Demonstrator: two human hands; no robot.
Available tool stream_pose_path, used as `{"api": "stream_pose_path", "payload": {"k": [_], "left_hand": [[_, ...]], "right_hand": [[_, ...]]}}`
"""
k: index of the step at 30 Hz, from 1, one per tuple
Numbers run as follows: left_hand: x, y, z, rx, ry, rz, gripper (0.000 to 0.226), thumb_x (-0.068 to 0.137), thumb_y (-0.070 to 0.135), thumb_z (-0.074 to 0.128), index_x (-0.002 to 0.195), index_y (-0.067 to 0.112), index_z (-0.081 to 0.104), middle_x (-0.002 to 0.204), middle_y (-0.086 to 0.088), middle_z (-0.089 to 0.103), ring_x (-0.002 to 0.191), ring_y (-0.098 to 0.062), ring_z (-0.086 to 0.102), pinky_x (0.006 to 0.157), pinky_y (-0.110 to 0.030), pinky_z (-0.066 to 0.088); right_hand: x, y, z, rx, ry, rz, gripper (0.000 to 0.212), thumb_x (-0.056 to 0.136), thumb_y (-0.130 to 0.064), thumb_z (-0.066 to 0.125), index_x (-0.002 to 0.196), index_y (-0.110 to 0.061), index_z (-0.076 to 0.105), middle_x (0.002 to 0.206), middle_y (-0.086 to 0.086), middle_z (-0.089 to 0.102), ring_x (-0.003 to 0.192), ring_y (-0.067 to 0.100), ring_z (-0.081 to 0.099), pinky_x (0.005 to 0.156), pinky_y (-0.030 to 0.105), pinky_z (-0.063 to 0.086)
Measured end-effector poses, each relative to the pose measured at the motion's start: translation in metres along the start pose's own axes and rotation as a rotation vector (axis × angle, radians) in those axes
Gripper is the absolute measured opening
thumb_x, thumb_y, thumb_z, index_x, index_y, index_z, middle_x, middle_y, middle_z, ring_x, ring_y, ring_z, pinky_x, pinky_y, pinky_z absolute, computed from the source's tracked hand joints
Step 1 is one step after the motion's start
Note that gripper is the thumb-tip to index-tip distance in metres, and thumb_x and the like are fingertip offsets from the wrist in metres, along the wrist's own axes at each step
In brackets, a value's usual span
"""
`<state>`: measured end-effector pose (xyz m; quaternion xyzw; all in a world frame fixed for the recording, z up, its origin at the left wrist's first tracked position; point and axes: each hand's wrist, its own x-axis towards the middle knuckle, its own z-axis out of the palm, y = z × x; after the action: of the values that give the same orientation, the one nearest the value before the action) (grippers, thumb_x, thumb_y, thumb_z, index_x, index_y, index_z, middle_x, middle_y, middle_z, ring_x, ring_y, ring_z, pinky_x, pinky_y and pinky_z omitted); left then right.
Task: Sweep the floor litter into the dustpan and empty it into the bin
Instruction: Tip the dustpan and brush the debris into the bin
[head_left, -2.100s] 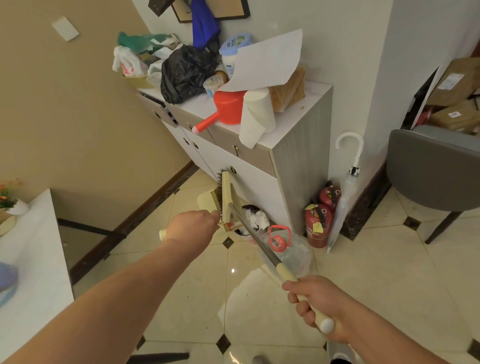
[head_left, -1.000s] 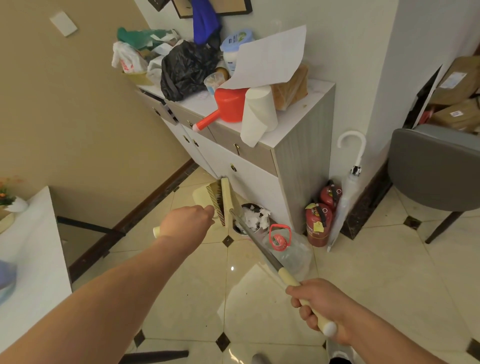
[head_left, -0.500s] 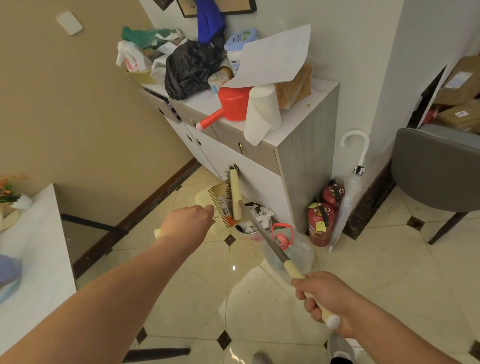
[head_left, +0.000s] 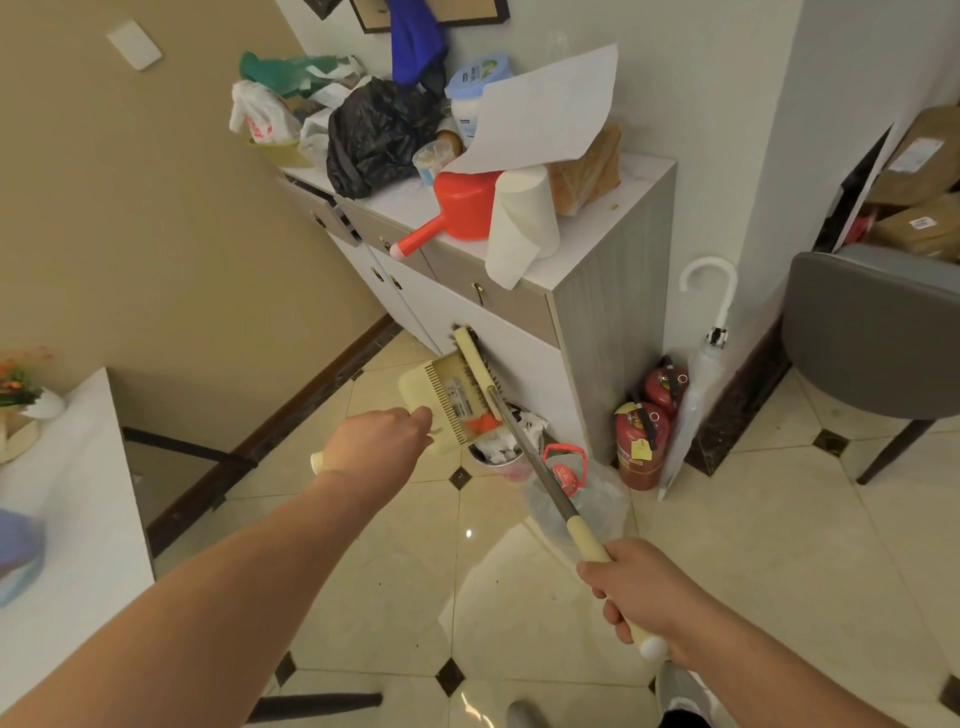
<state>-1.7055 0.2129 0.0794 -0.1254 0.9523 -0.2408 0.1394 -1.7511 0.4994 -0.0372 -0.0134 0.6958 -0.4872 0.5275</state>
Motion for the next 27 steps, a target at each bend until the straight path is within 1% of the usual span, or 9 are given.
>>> {"api": "stream_pose_path", "payload": {"k": [3,6,10,13,15,18,23,25,27], "left_hand": [[0.005,0.001,-0.001,0.000,0.007,-0.011,0.024,0.105,0.042,0.045,0.112,0.020,0.052,0.074,0.004,0.053,0.058,-0.016,0.055,0.048,-0.033,0.051],[0.011,0.002,-0.007,-0.004,0.020,-0.007,0.026,0.106,0.043,0.044,0.112,0.020,0.052,0.075,0.004,0.054,0.060,-0.017,0.056,0.048,-0.033,0.049],[0.010,0.004,-0.005,0.004,0.007,-0.001,0.026,0.106,0.044,0.043,0.114,0.020,0.052,0.075,0.005,0.055,0.059,-0.015,0.056,0.048,-0.032,0.050],[0.005,0.007,-0.001,0.014,0.005,-0.003,0.026,0.106,0.043,0.043,0.113,0.019,0.052,0.075,0.005,0.054,0.057,-0.014,0.053,0.046,-0.030,0.044],[0.004,0.004,0.001,0.016,0.005,-0.015,0.026,0.106,0.043,0.042,0.112,0.019,0.052,0.075,0.005,0.054,0.057,-0.014,0.052,0.046,-0.030,0.042],[0.006,-0.001,0.000,0.016,-0.006,-0.028,0.027,0.106,0.042,0.041,0.112,0.018,0.052,0.074,0.004,0.053,0.058,-0.016,0.054,0.047,-0.031,0.045],[0.006,-0.003,-0.001,0.006,-0.013,-0.032,0.026,0.106,0.042,0.043,0.114,0.019,0.051,0.074,0.004,0.053,0.058,-0.015,0.054,0.047,-0.032,0.047],[0.007,-0.003,-0.002,0.002,-0.012,-0.031,0.026,0.106,0.042,0.043,0.113,0.019,0.052,0.074,0.005,0.053,0.058,-0.015,0.054,0.047,-0.032,0.048],[0.007,-0.003,-0.001,-0.011,-0.016,-0.038,0.026,0.106,0.042,0.044,0.113,0.019,0.052,0.074,0.005,0.053,0.059,-0.015,0.055,0.048,-0.032,0.050]], "right_hand": [[-0.006,-0.003,-0.006,0.218,-0.069,0.040,0.013,0.093,-0.013,0.063,0.086,-0.005,0.057,0.078,0.010,0.052,0.050,0.014,0.045,0.042,0.025,0.034],[-0.004,-0.008,-0.010,0.366,-0.124,0.135,0.011,0.094,-0.012,0.067,0.092,-0.004,0.060,0.078,0.010,0.053,0.047,0.011,0.043,0.039,0.021,0.032],[0.010,-0.010,-0.011,0.281,-0.099,0.145,0.011,0.094,-0.014,0.065,0.092,-0.004,0.060,0.078,0.009,0.054,0.047,0.011,0.045,0.040,0.021,0.034],[0.013,-0.010,-0.009,0.076,-0.035,0.066,0.015,0.092,-0.016,0.062,0.094,-0.001,0.062,0.077,0.009,0.054,0.050,0.013,0.049,0.045,0.026,0.039],[0.011,-0.007,-0.007,-0.001,-0.005,0.037,0.016,0.092,-0.015,0.060,0.094,0.001,0.060,0.077,0.009,0.052,0.050,0.014,0.049,0.045,0.027,0.041],[0.005,-0.001,-0.008,-0.002,0.005,0.016,0.011,0.091,-0.013,0.058,0.085,-0.003,0.057,0.075,0.009,0.051,0.049,0.015,0.047,0.044,0.027,0.039],[0.002,-0.002,-0.008,0.143,-0.071,0.053,0.013,0.092,-0.010,0.061,0.081,-0.005,0.055,0.074,0.009,0.050,0.047,0.013,0.045,0.042,0.024,0.033],[0.005,-0.001,-0.005,0.074,-0.081,0.053,0.012,0.091,-0.012,0.061,0.083,-0.005,0.057,0.076,0.009,0.052,0.048,0.014,0.046,0.042,0.024,0.035],[0.008,0.000,-0.001,-0.076,-0.057,0.036,0.015,0.090,-0.017,0.060,0.090,-0.003,0.059,0.079,0.010,0.055,0.049,0.015,0.050,0.043,0.026,0.040]]}}
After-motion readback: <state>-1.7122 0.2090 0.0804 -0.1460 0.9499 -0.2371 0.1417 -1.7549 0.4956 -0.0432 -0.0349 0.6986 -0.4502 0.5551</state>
